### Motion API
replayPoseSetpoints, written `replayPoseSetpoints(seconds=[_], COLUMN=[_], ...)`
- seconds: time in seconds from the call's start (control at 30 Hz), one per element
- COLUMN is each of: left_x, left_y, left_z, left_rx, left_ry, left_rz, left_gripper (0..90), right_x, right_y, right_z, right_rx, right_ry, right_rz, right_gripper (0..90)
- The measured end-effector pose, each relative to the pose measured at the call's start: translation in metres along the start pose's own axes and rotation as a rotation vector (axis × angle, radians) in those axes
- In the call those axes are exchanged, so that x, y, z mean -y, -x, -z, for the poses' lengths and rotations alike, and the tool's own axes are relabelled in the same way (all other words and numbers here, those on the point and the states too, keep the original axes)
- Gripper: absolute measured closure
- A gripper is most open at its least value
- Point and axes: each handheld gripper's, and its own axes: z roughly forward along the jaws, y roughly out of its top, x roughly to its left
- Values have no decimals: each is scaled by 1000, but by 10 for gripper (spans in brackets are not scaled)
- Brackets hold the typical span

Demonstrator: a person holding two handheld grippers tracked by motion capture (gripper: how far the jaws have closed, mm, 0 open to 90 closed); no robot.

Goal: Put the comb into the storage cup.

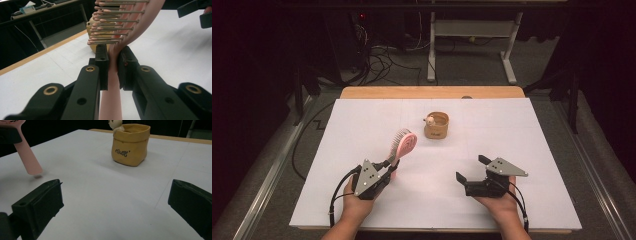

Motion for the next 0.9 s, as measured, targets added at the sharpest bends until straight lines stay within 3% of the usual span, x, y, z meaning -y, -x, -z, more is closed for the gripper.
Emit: replayPoseSetpoints(seconds=[0.37,0.7,0.9], left_x=[-2,-12,-16], left_y=[0,-8,-9], left_z=[-2,-6,-17], left_rx=[1,-15,-13], left_ry=[9,-10,8], left_rz=[11,-14,11], left_gripper=[806,806,806], right_x=[-13,-34,-41], right_y=[-14,-21,-25], right_z=[-12,-24,-33], right_rx=[-52,-63,-67], right_ry=[-25,-13,-7], right_rz=[11,34,41], right_gripper=[3,3,3])
